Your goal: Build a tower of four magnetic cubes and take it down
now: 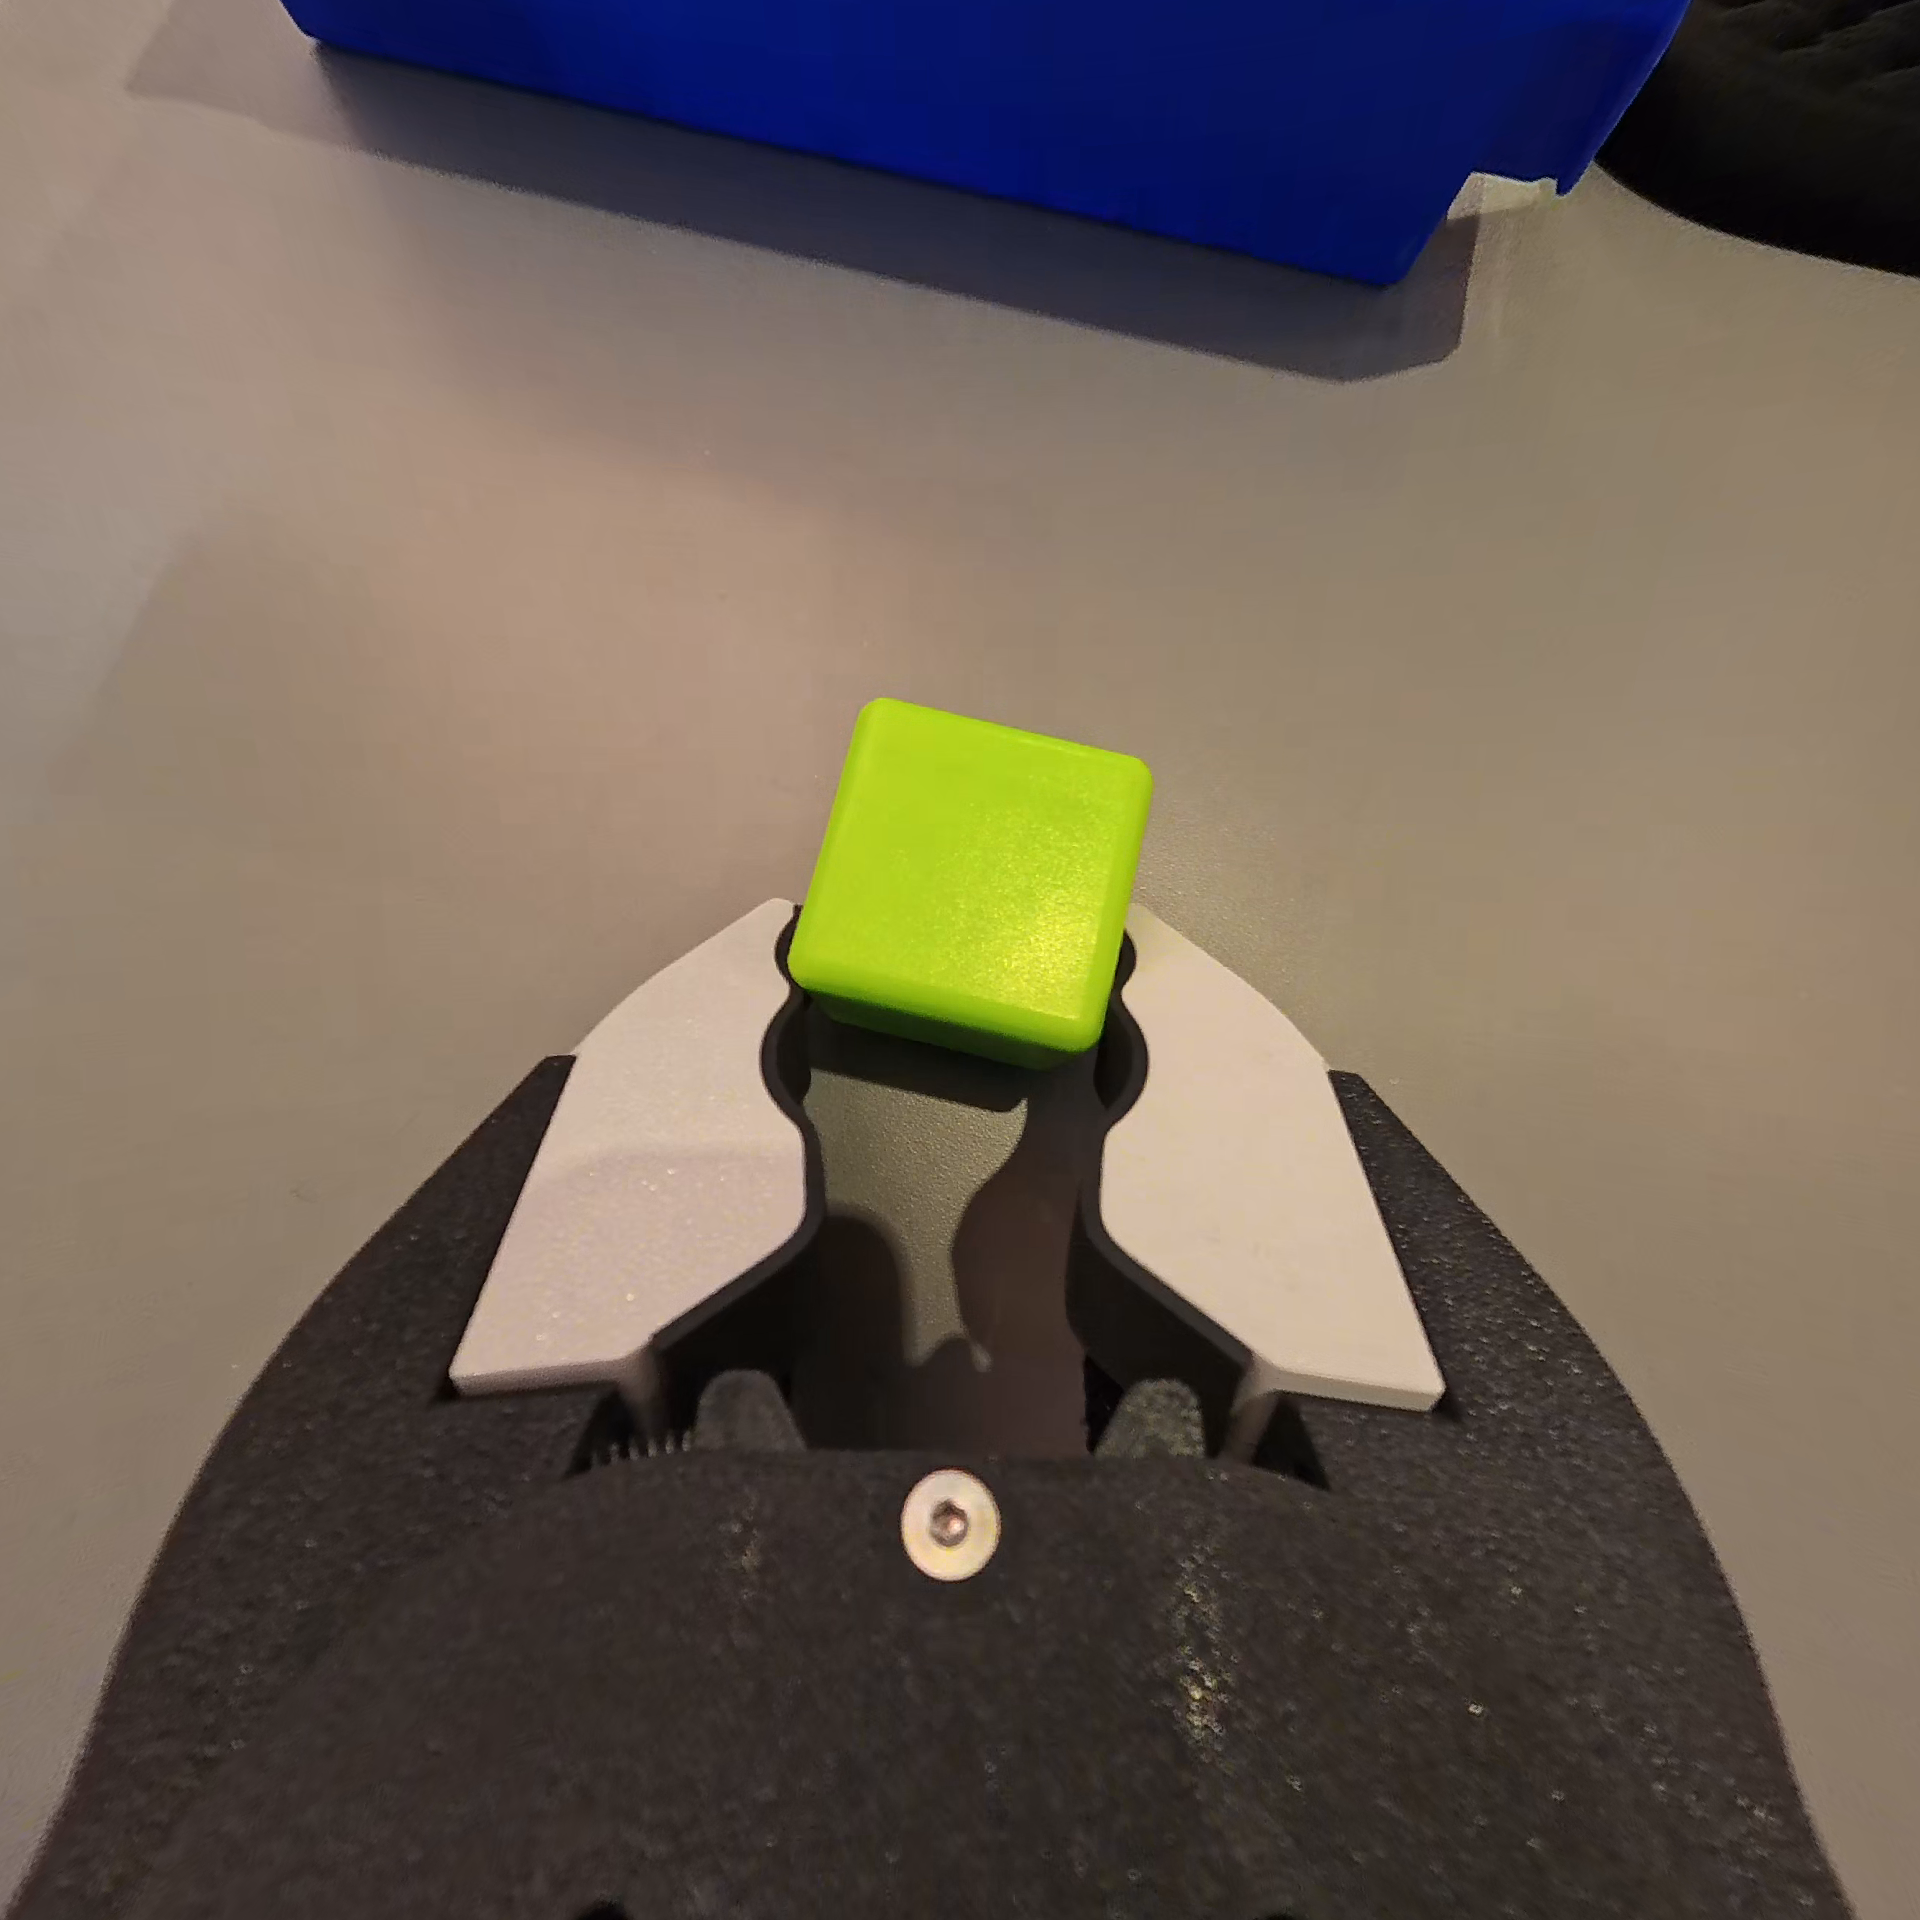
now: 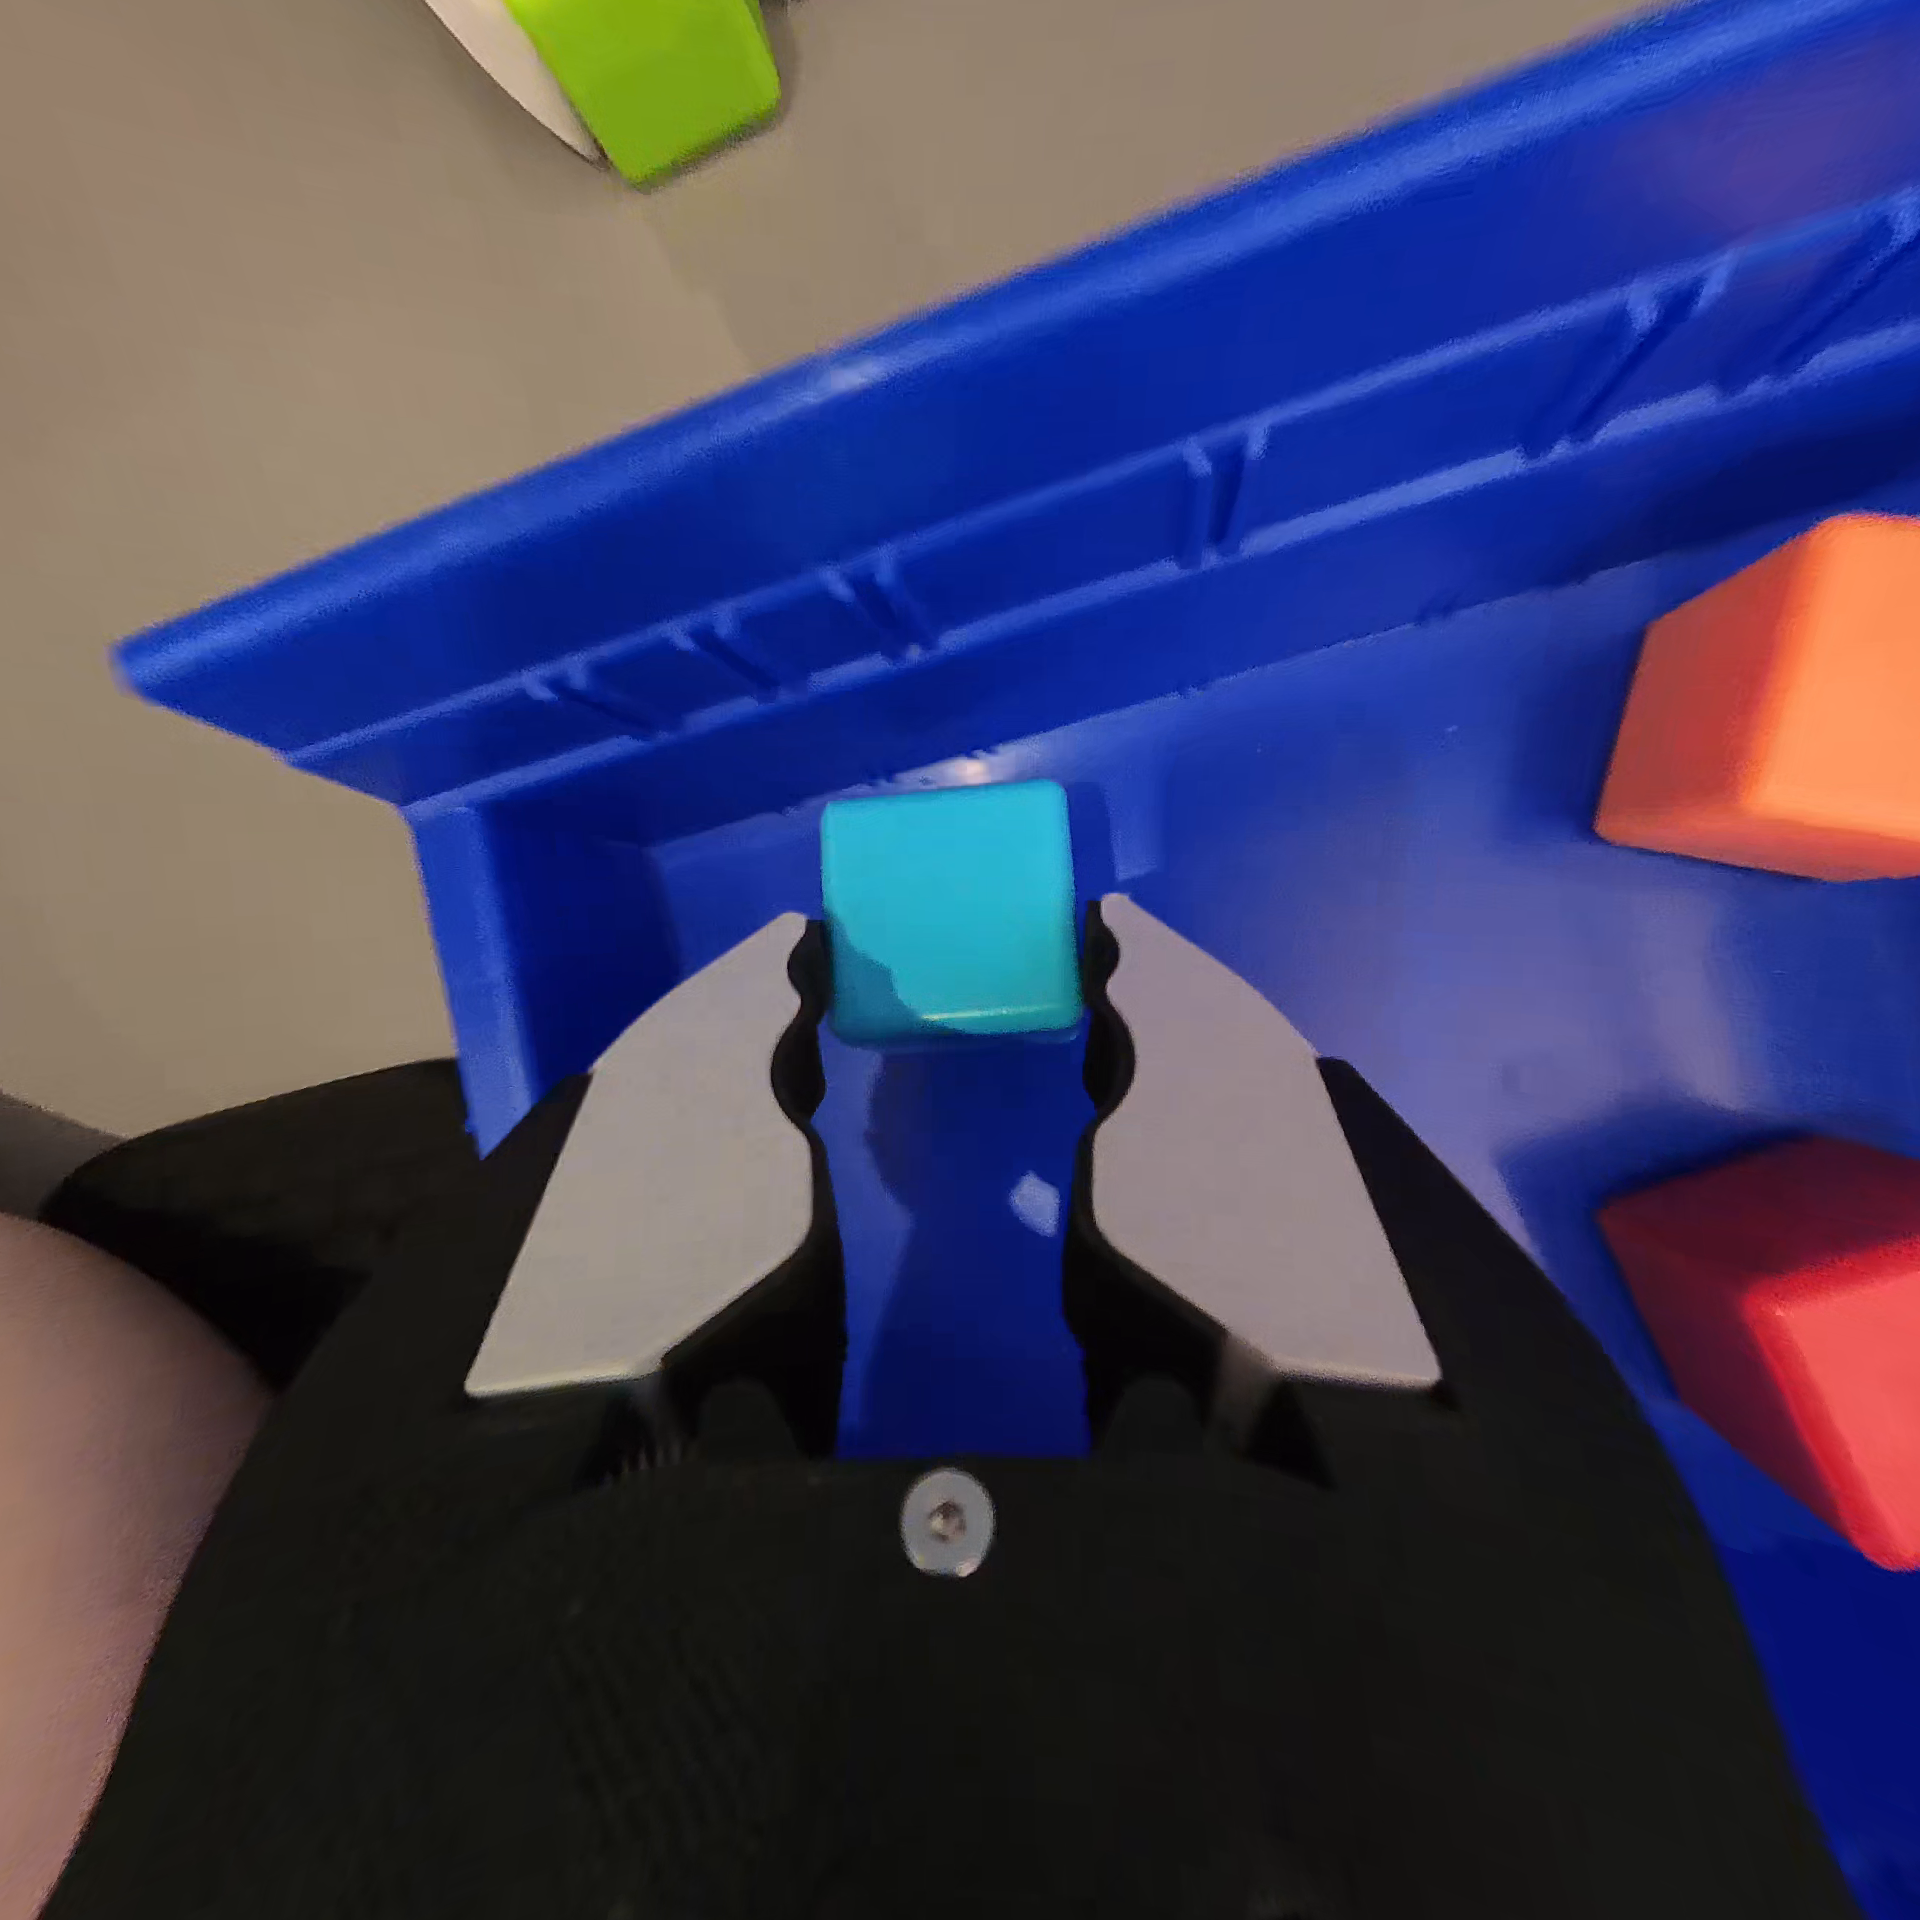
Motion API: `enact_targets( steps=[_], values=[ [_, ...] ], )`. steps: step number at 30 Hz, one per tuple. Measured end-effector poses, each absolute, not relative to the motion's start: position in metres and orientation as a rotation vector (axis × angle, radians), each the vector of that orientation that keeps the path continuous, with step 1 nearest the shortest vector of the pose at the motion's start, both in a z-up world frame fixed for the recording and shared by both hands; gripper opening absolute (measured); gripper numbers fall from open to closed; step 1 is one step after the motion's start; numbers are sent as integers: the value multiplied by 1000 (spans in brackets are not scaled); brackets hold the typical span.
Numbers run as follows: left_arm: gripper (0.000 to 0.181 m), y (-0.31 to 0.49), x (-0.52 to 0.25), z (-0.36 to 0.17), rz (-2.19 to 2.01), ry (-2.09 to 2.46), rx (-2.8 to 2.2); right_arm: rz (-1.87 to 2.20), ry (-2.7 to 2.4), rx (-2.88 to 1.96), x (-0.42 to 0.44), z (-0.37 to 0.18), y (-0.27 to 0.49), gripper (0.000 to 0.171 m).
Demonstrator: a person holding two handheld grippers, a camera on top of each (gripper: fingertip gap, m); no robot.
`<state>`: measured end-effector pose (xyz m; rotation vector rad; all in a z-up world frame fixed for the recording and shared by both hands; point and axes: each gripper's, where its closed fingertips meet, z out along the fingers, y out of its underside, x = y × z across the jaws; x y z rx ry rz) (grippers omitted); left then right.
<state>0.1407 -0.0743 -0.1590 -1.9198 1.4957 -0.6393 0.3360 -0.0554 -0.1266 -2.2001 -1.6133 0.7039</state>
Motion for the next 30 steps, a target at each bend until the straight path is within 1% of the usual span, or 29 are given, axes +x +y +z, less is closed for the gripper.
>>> enact_targets(
  steps=[3, 5, 7, 9, 12, 14, 15, 18, 21, 23, 25, 30],
  values=[
    [53, -74, 141, -159, -636, 1492, -1921, 729, -1526, -2310, 337, -138, -48, 50],
    [53, -74, 141, -159, -631, 1490, -1923, 807, -1464, -2381, 337, -138, -51, 60],
    [52, -73, 141, -158, -620, 1487, -1915, 802, -1441, -2402, 340, -137, -51, 69],
    [52, -72, 143, -155, -615, 1479, -1895, 771, -1378, -2386, 344, -126, -45, 69],
    [52, -70, 144, -138, -628, 1440, -1856, 682, -1228, -2331, 348, -90, -29, 68],
    [52, -64, 141, -120, -595, 1398, -1816, 638, -1095, -2275, 346, -56, -18, 62],
    [52, -60, 139, -108, -575, 1363, -1789, 659, -1028, -2239, 340, -36, -16, 62],
    [52, -52, 133, -69, -549, 1229, -1696, 869, -826, -2143, 300, 20, -22, 58],
    [52, -52, 131, -36, -557, 1137, -1607, 1167, -760, -2057, 240, 54, -40, 59],
    [52, -55, 131, -24, -556, 1110, -1571, 1241, -786, -2031, 203, 54, -46, 59],
    [52, -57, 132, -16, -525, 1097, -1540, 1258, -815, -2077, 176, 38, -48, 60],
    [52, -60, 134, -15, -458, 1118, -1520, 1426, -884, -2170, 131, 8, -64, 60]
  ],
)
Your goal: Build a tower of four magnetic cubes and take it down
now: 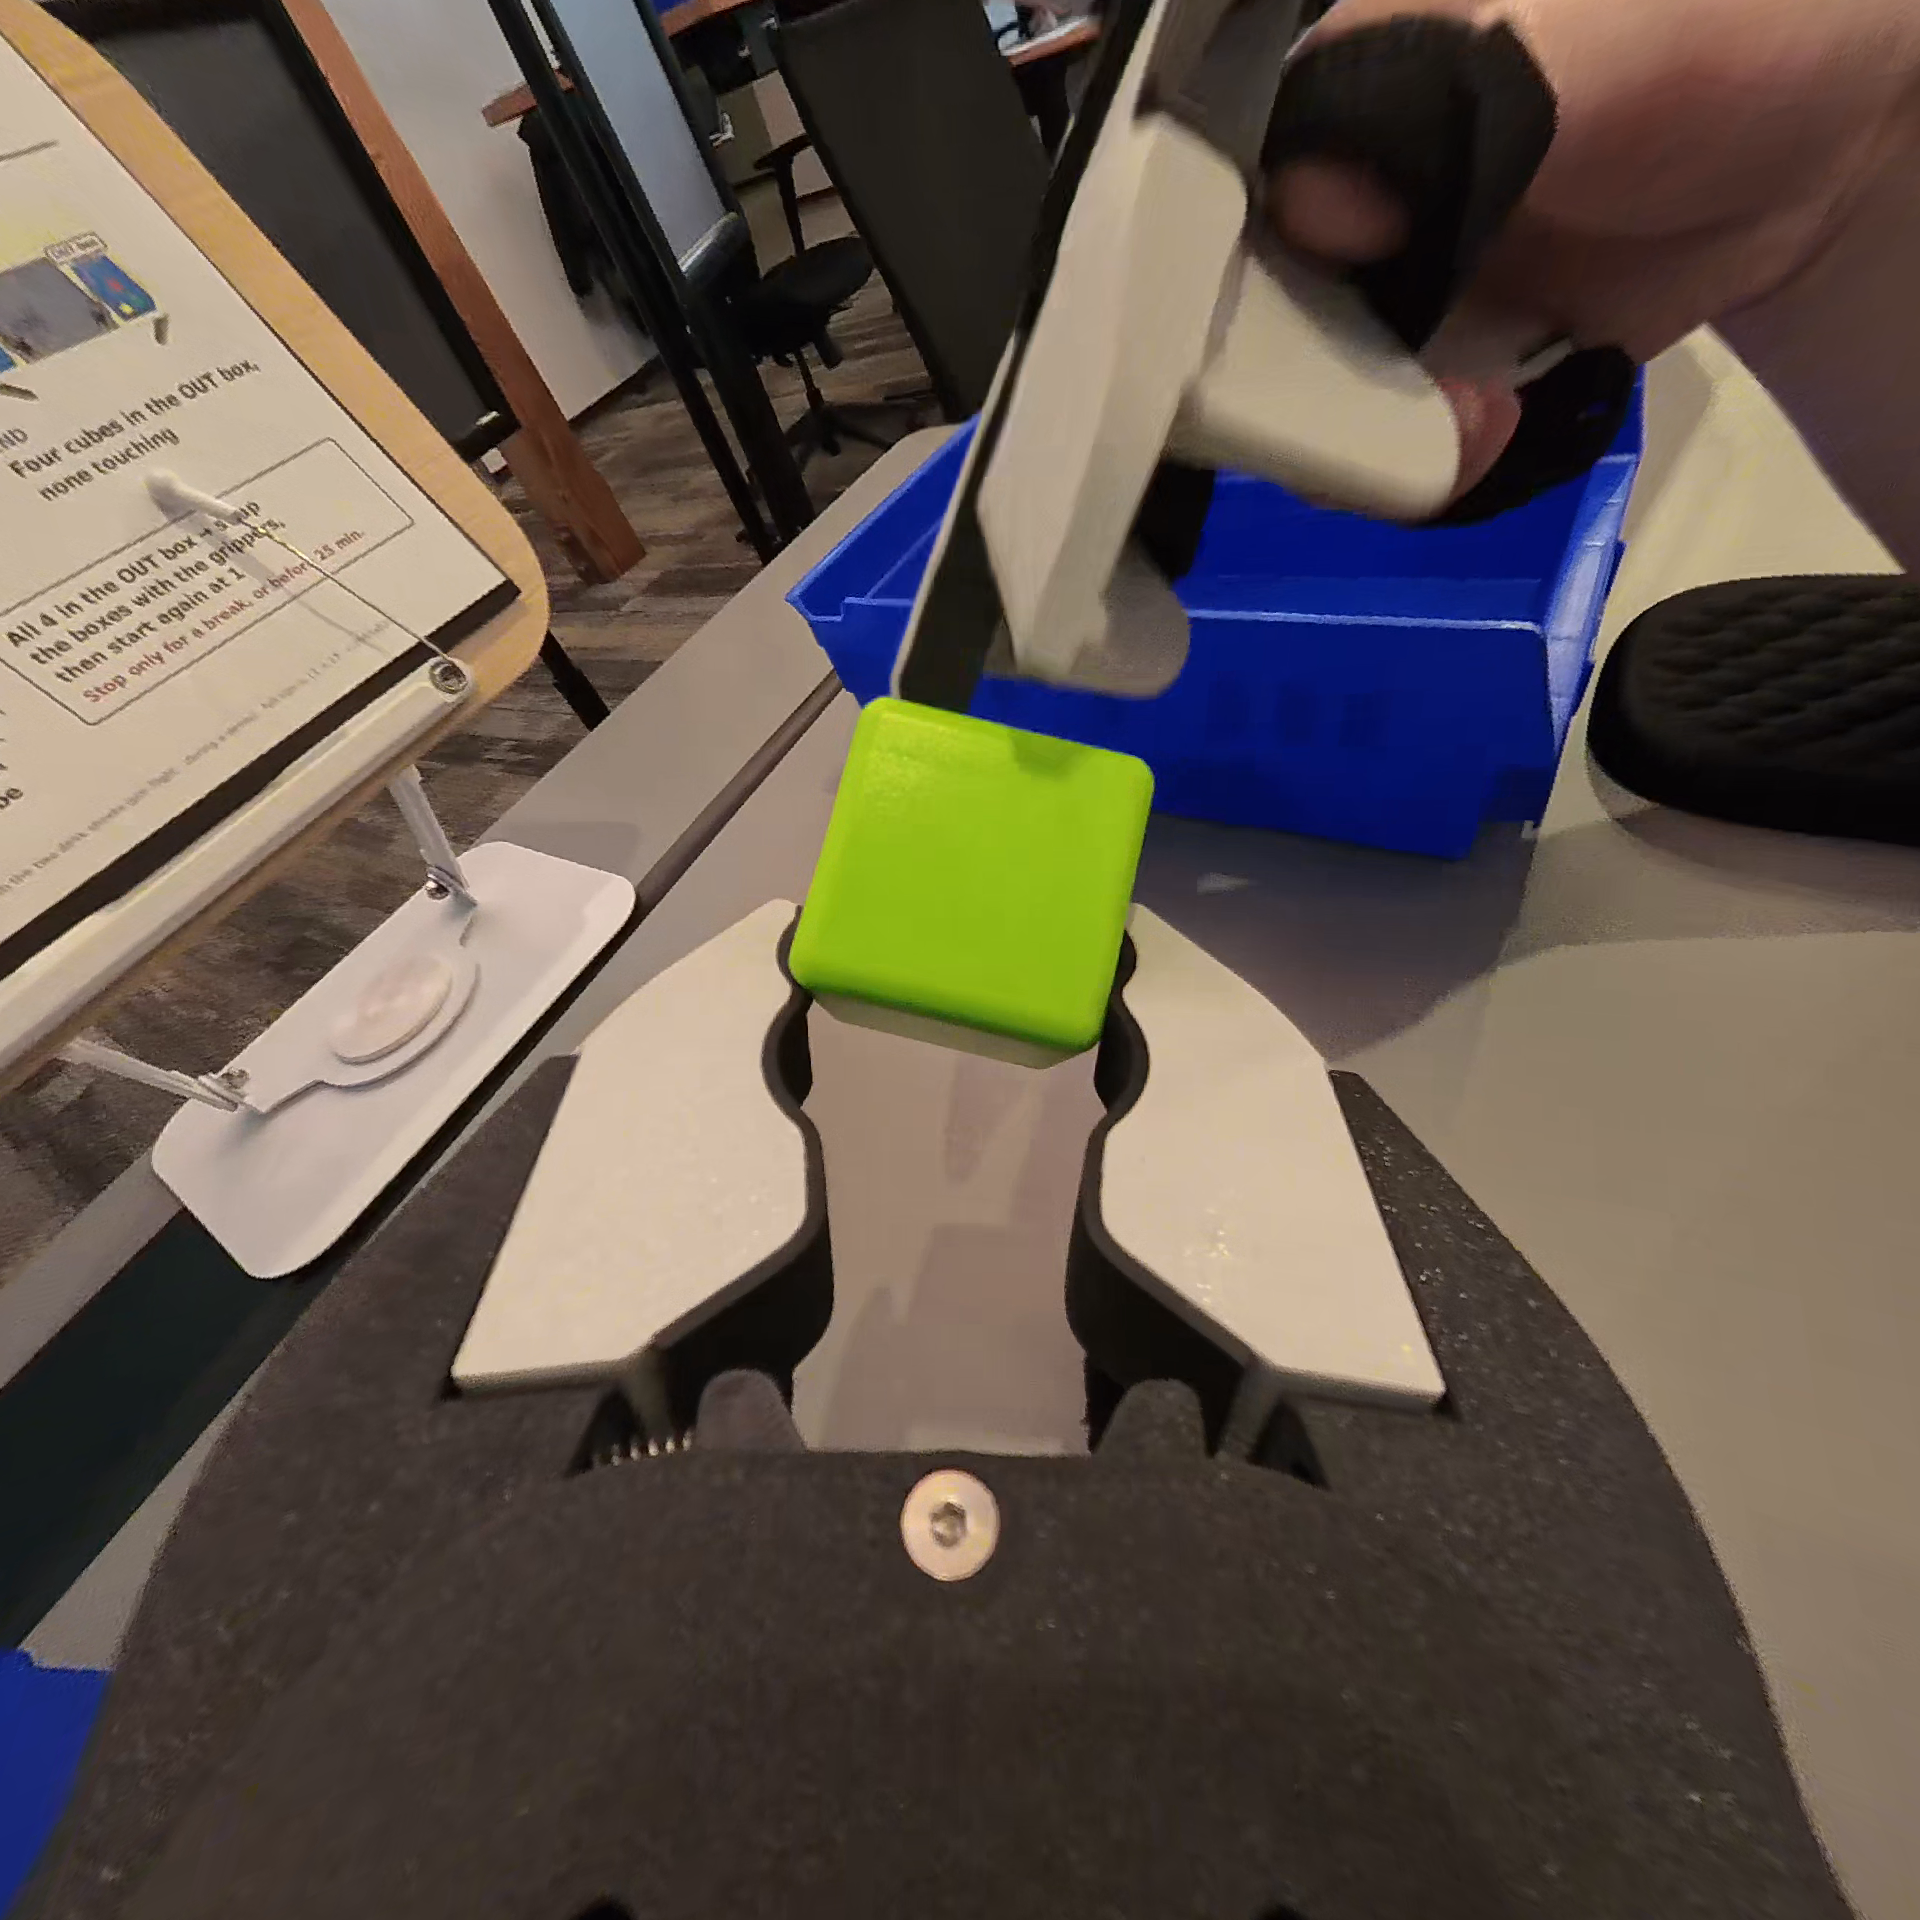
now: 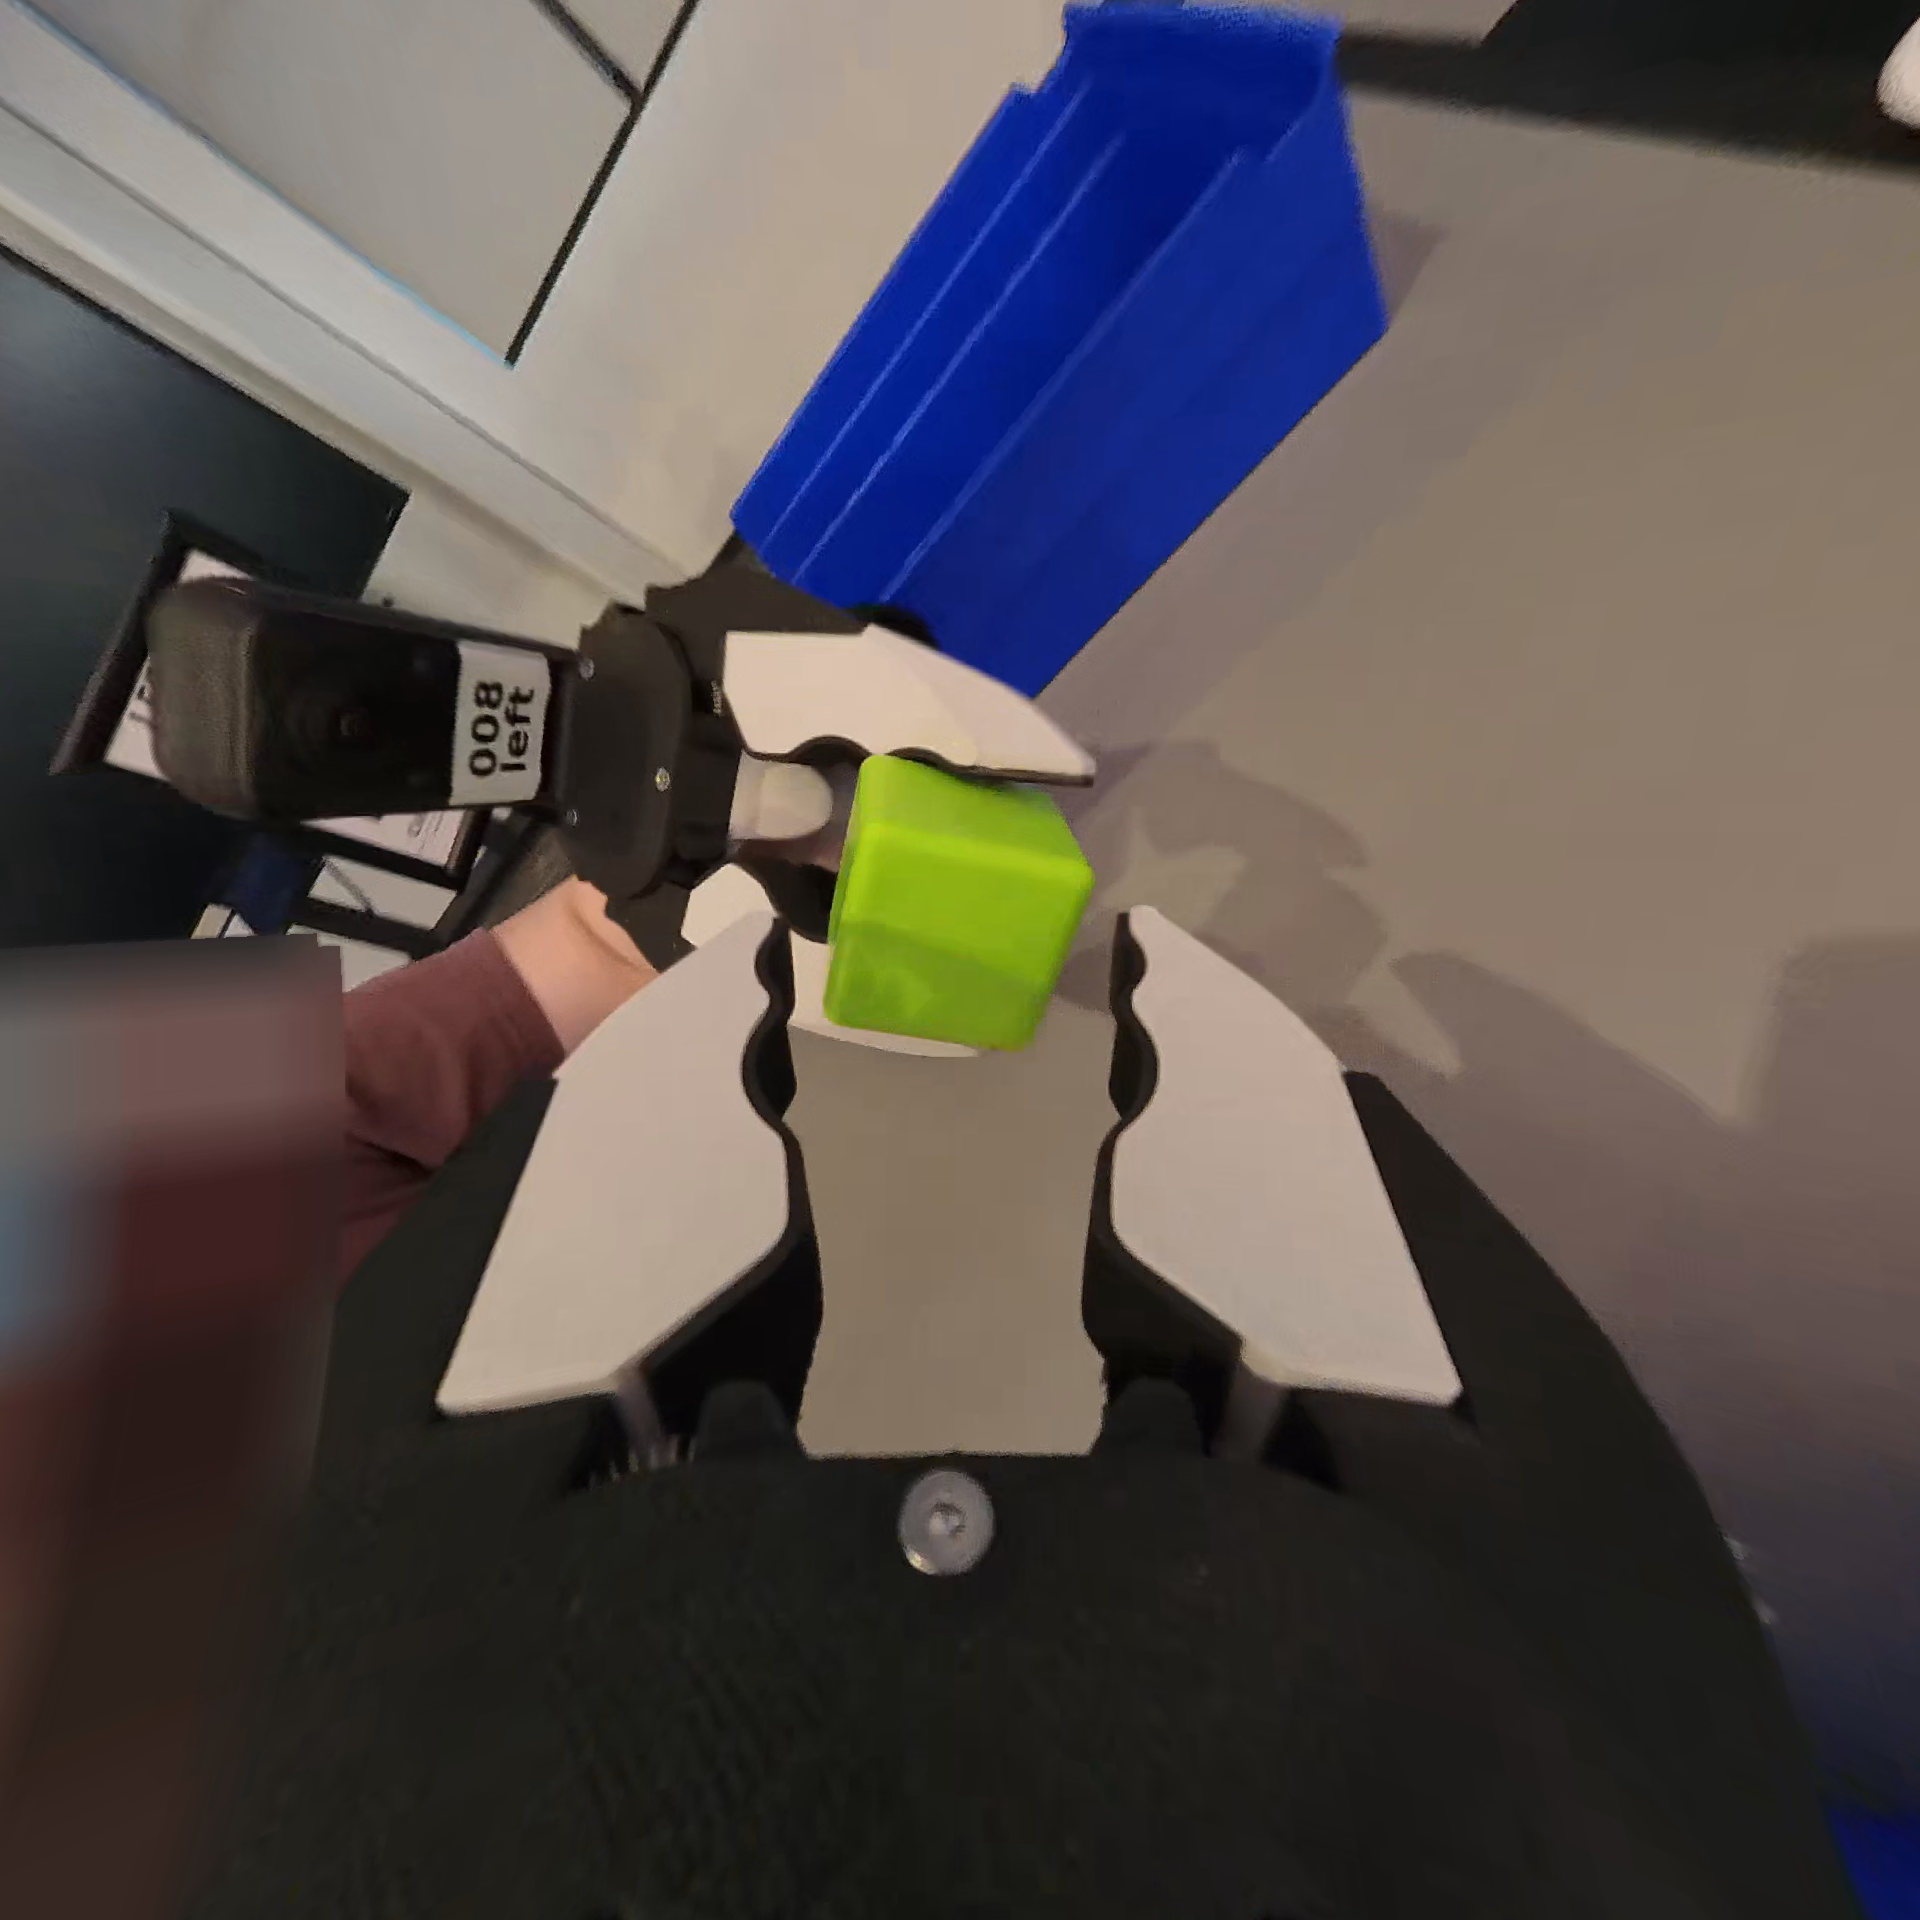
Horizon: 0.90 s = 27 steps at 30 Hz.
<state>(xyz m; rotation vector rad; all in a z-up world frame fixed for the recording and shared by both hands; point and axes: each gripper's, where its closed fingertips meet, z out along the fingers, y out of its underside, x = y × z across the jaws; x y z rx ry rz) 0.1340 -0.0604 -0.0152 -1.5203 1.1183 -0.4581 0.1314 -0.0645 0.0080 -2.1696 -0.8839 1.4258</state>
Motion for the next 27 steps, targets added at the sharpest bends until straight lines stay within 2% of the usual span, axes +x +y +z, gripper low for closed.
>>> enact_targets(
  steps=[2, 7, 10, 14, 18, 22, 27],
  values=[
    [52, -61, 136, -17, -457, 1125, -1520, 1448, -921, -2209, 122, -3, -70, 54],
    [53, -64, 139, -25, -448, 1157, -1541, 1363, -983, -2254, 124, -13, -70, 51],
    [67, -68, 143, -28, -469, 1174, -1587, 1197, -1054, -2290, 145, -15, -67, 50],
    [70, -73, 144, -31, -490, 1212, -1616, 555, -1011, -2441, 246, -20, -44, 50],
    [69, -75, 143, -32, -503, 1242, -1651, -35, -712, -2817, 382, -61, -41, 49],
    [68, -76, 142, -31, -482, 1261, -1653, -177, -584, -3113, 435, -112, -53, 50],
    [67, -79, 142, -30, -483, 1271, -1651, -163, -507, -3226, 447, -137, -55, 49]
  ],
)
